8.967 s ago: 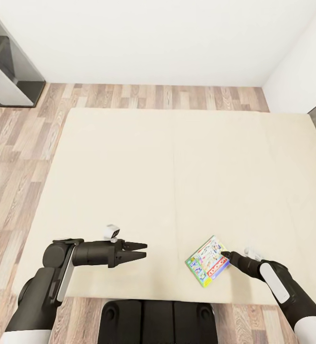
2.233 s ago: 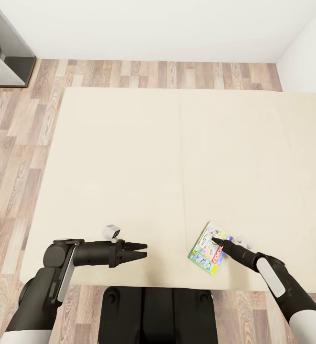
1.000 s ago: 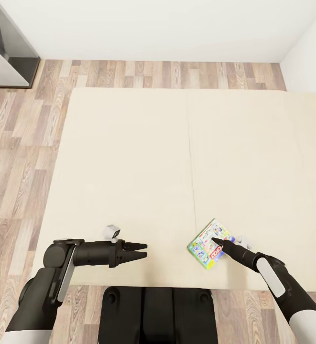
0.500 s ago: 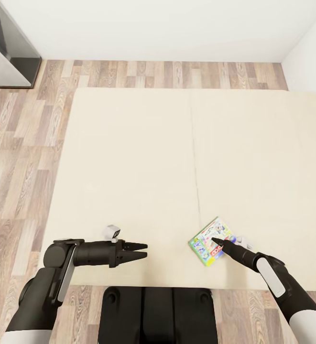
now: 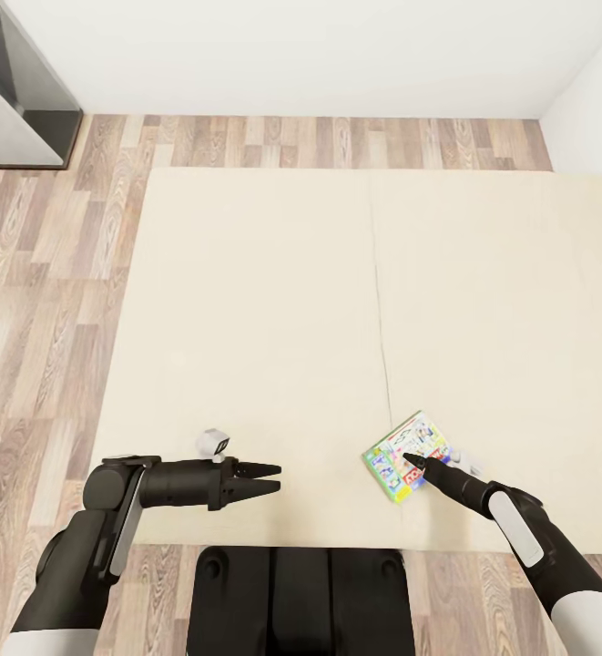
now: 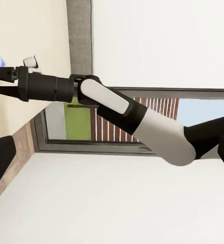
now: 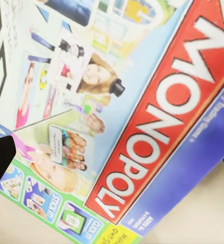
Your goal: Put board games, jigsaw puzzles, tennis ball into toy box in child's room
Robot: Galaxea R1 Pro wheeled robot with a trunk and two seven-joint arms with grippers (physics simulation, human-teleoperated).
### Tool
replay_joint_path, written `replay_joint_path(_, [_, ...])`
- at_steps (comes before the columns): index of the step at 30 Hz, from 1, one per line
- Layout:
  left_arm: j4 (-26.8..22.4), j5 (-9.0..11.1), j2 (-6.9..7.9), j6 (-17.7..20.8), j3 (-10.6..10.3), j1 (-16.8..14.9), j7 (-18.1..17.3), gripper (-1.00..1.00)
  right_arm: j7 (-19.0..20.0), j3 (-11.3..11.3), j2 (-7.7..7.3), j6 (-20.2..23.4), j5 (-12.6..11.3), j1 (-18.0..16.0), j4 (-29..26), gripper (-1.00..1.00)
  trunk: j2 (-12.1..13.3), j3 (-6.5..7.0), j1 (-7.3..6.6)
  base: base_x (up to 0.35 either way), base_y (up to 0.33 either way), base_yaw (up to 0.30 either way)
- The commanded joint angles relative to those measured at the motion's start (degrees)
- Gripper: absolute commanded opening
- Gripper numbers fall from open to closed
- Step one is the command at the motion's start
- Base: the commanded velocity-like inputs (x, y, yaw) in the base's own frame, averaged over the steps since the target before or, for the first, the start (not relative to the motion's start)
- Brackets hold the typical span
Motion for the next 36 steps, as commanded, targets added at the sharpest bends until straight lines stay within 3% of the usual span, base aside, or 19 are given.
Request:
replay_joint_path(1, [-0.02,-0.06,0.01,0.61,-0.01,-0.03,-0.22,1.00,0.04,-0.07,-0.01,0.33,-0.25,-0.01,-0.03,1.00,-0.09,-0.06,0.03,0.000,0.009,0.000])
replay_joint_path(30, [-0.02,-0.04,0.02,0.61,0.00,-0.01,-0.22,1.00,-0.95,-0.21,-0.40,0.37,-0.48,-0.35,-0.20,1.00,-0.09,-0.06,0.03,0.000,0.000,0.000])
replay_joint_path(36, [-0.02,-0.06,0.04,0.61,0.06,-0.01,-0.22,1.00,-1.85,-0.17,-0.24,1.05,-0.50,-5.04,-0.02,1.00,-0.09,-0.06,0.03,0.000,0.000,0.000])
